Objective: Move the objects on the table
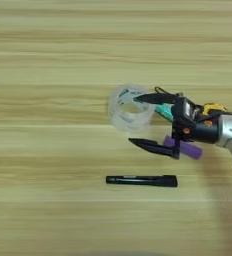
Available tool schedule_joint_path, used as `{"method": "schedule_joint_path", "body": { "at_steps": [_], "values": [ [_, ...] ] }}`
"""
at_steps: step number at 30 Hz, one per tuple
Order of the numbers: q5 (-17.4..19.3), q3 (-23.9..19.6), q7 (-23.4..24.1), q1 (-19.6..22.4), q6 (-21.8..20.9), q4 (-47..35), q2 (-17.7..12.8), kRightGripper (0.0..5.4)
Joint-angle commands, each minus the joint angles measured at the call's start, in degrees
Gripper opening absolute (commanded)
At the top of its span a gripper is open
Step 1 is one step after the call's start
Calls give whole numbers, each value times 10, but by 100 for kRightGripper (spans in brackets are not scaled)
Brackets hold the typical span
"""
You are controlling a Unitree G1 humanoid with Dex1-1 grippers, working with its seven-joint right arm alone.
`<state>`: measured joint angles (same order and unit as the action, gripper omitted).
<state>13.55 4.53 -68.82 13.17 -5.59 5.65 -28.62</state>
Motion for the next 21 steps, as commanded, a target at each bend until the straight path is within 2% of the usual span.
{"method": "schedule_joint_path", "body": {
  "at_steps": [1,8,13,21],
  "values": [
    [-12,-5,43,52,-5,-8,2,535],
    [-41,14,74,70,10,-3,18,535],
    [-63,33,96,81,36,-8,30,535],
    [-102,56,135,109,103,-1,44,535]
  ]
}}
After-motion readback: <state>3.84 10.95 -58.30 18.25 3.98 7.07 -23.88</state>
